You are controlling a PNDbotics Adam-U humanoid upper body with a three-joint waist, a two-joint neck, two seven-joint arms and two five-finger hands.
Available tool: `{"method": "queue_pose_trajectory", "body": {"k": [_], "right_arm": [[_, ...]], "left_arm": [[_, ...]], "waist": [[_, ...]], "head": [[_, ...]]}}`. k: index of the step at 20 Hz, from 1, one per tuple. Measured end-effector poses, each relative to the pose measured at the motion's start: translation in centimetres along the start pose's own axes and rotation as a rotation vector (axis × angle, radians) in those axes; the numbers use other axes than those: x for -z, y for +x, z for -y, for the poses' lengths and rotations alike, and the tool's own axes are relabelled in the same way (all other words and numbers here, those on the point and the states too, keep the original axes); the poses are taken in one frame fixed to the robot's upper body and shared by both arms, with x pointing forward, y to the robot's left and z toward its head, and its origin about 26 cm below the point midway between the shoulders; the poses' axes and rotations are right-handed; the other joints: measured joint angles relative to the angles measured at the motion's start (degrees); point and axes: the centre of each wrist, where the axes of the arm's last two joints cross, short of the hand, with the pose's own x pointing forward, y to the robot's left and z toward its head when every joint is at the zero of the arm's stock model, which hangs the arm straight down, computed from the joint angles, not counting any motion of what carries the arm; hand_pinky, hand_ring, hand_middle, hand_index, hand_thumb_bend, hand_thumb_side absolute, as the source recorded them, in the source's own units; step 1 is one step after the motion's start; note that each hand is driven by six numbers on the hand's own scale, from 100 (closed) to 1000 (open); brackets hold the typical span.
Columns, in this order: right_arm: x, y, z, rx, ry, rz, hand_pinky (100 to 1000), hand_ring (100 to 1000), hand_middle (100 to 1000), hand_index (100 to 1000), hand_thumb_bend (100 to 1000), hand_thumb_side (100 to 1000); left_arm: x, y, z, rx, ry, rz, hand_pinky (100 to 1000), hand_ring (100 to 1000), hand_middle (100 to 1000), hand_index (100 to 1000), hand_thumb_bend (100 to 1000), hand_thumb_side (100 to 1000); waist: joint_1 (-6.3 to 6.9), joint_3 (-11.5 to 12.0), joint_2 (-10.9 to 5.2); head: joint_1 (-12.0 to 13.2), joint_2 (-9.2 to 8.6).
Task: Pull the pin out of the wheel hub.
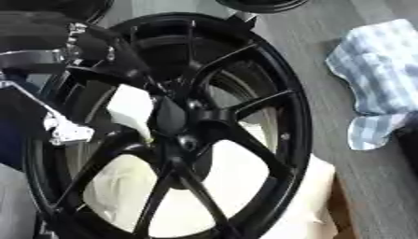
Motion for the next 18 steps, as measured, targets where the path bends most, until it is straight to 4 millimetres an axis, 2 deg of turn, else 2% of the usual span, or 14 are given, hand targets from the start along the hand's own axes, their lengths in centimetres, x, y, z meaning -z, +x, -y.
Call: {"method": "queue_pose_trajectory", "body": {"k": [5,14,18], "right_arm": [[0.19,0.08,-0.06,0.000,0.002,0.003,862,704,660,569,100,434],[0.33,0.07,-0.24,0.005,0.009,-0.001,862,703,660,569,100,441],[0.41,0.05,-0.36,0.009,0.009,-0.002,862,704,660,569,100,443]], "left_arm": [[0.05,0.01,0.07,-0.009,-0.002,-0.018,960,850,830,902,298,484],[0.05,-0.05,0.31,0.008,-0.051,-0.011,964,861,846,906,303,529],[0.15,-0.01,0.36,0.012,-0.072,0.012,964,864,851,901,304,483]], "waist": [[0.00,-0.3,0.29],[0.19,-0.6,0.70],[0.37,-0.8,0.74]], "head": [[0.0,-0.11],[-1.7,-2.04],[-2.0,-2.62]]}}
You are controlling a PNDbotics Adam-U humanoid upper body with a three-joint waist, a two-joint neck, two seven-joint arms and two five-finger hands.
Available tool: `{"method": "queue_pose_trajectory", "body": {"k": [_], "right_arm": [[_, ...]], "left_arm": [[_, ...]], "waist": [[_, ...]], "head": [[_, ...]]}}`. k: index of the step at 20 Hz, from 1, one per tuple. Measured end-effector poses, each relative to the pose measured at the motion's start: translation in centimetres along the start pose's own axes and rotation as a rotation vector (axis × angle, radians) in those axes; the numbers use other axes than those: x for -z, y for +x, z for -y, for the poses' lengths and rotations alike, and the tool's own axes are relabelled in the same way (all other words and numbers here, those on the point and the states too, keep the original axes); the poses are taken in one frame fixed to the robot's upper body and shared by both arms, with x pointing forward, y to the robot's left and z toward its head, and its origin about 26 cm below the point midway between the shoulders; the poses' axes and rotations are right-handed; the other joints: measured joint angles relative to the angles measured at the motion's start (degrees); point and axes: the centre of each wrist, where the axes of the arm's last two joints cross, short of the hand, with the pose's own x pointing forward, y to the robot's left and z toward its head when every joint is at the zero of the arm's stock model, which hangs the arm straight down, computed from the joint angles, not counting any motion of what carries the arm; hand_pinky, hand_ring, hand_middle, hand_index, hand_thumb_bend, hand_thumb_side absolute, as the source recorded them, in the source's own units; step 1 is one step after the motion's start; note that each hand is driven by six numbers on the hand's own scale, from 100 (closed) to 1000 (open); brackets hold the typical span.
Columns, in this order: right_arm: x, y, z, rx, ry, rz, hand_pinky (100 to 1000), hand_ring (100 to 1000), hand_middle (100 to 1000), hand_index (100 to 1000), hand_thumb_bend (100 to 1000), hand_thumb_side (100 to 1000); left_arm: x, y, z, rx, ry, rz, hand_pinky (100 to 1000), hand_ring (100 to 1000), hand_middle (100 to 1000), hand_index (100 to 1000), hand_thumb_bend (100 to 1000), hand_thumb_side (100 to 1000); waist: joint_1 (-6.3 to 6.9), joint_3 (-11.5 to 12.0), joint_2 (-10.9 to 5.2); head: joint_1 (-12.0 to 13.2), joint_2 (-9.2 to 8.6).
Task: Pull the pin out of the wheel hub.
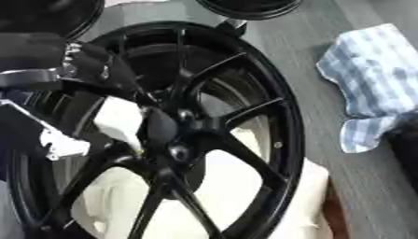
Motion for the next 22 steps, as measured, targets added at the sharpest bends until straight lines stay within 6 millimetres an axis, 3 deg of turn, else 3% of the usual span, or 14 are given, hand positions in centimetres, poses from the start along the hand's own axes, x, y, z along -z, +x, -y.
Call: {"method": "queue_pose_trajectory", "body": {"k": [3,15,22], "right_arm": [[0.00,-0.01,-0.01,-0.002,0.000,-0.005,862,703,660,569,100,444],[0.03,-0.08,-0.18,0.004,-0.009,-0.015,862,703,660,569,100,446],[0.16,-0.03,-0.24,0.005,-0.009,-0.013,862,702,658,568,100,447]], "left_arm": [[0.04,0.01,0.04,0.006,-0.019,0.014,958,858,845,894,273,403],[-0.05,-0.07,0.14,0.027,-0.091,0.016,936,832,773,866,296,351],[-0.06,-0.08,0.13,0.041,-0.091,-0.003,960,867,857,925,314,349]], "waist": [[0.01,-0.1,0.09],[0.29,-0.5,0.71],[0.32,-0.5,0.86]], "head": [[0.0,-0.41],[0.1,-0.93],[0.1,-1.28]]}}
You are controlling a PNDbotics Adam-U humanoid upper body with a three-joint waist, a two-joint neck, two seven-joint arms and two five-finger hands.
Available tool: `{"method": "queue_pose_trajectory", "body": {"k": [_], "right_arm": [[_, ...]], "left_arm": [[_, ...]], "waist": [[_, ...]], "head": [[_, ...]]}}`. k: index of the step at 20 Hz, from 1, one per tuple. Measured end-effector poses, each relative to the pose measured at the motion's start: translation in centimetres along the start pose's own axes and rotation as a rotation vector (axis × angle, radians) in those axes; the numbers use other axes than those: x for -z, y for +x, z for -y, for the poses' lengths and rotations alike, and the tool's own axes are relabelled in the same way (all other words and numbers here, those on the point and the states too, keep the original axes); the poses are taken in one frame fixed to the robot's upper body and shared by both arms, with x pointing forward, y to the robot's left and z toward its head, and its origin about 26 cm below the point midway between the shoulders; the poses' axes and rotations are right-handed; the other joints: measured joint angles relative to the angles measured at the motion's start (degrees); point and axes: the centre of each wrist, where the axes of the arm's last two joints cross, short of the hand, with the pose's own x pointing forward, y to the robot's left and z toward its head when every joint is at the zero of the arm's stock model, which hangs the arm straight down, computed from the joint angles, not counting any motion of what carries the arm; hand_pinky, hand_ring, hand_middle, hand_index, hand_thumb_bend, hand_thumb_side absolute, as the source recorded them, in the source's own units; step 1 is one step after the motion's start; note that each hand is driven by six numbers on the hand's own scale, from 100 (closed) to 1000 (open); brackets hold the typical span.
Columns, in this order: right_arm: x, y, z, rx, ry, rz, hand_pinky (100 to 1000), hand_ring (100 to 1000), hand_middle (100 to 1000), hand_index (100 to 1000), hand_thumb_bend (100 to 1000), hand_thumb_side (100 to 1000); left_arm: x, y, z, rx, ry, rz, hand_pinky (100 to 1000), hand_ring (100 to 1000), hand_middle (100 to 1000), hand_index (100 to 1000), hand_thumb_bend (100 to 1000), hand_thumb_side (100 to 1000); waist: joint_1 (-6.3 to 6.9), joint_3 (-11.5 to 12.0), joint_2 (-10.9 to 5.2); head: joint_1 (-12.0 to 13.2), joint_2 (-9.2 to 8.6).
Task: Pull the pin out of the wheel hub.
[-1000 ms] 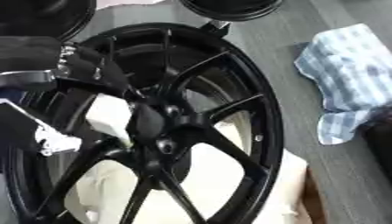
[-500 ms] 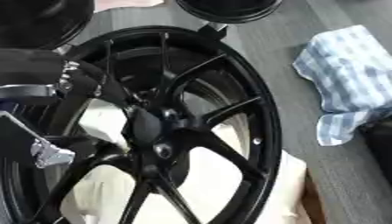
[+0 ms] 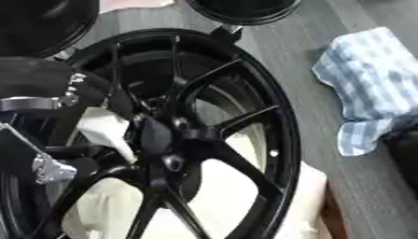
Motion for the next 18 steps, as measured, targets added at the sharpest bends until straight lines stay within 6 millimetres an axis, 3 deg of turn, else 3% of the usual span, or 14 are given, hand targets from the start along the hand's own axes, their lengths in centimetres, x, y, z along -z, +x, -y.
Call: {"method": "queue_pose_trajectory", "body": {"k": [8,18], "right_arm": [[-0.04,-0.07,-0.09,0.003,-0.001,-0.003,862,699,655,567,100,449],[-0.10,-0.16,-0.20,0.009,-0.004,-0.004,862,698,654,567,100,451]], "left_arm": [[-0.13,-0.04,-0.20,-0.012,0.038,-0.023,959,857,837,916,324,387],[-0.12,-0.04,-0.18,0.001,0.018,-0.057,943,825,779,876,282,306]], "waist": [[0.00,0.1,0.10],[-0.16,0.1,0.16]], "head": [[0.0,-0.18],[0.0,-0.64]]}}
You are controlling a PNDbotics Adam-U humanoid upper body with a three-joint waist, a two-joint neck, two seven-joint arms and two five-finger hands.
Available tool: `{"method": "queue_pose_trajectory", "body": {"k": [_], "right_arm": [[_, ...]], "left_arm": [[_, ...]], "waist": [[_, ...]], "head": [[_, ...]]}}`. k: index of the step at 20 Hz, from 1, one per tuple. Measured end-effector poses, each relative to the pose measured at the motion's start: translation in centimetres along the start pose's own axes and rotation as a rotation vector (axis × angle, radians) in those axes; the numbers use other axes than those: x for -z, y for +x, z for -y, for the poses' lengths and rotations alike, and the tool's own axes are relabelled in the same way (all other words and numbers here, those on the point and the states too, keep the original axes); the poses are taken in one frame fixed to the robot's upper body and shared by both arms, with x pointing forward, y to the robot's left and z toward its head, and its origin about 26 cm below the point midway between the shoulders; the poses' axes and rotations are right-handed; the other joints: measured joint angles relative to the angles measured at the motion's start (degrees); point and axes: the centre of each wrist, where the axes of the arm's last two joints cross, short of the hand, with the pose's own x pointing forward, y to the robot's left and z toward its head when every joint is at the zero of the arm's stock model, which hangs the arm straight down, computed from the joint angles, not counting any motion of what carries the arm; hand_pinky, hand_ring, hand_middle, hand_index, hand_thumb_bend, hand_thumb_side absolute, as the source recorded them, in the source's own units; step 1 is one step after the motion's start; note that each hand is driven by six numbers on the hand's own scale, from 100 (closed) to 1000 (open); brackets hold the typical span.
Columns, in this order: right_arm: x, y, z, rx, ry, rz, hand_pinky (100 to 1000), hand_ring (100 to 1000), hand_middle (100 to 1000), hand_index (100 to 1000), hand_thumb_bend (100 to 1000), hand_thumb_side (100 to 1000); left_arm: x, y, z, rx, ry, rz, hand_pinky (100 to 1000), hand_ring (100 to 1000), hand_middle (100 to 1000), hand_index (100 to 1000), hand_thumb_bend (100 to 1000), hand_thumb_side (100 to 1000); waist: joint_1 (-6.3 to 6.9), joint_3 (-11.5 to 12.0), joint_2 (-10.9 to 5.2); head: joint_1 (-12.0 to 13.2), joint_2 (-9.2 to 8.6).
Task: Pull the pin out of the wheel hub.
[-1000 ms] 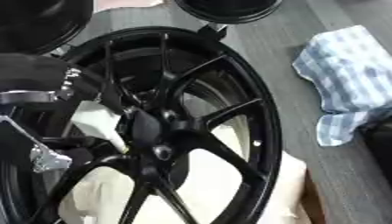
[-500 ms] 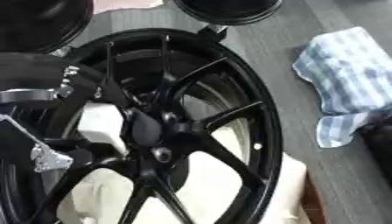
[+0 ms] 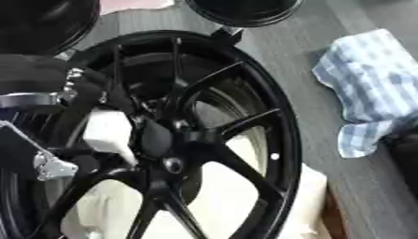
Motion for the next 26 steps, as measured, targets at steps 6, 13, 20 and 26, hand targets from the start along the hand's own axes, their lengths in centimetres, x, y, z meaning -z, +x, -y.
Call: {"method": "queue_pose_trajectory", "body": {"k": [6,13,20,26], "right_arm": [[0.00,-0.01,-0.02,0.001,0.000,0.000,863,698,655,567,100,452],[-0.01,-0.02,-0.03,-0.001,-0.005,-0.005,862,697,654,567,100,454],[-0.01,-0.02,-0.03,0.000,-0.011,-0.013,862,697,654,566,100,454],[-0.01,-0.03,-0.04,0.001,-0.014,-0.021,862,697,651,566,100,455]], "left_arm": [[0.07,0.03,0.05,-0.012,-0.014,0.002,940,782,672,811,233,347],[0.07,-0.10,-0.01,-0.026,-0.042,0.019,922,709,565,671,219,216],[0.09,-0.10,0.01,-0.049,-0.046,0.028,894,636,505,588,118,199],[0.16,-0.08,0.08,-0.098,-0.031,0.033,866,574,445,507,100,220]], "waist": [[-0.05,0.0,0.02],[-0.05,0.0,0.03],[-0.05,0.0,0.04],[-0.05,0.0,0.04]], "head": [[0.0,0.00],[0.0,0.00],[0.0,-0.01],[0.0,-0.03]]}}
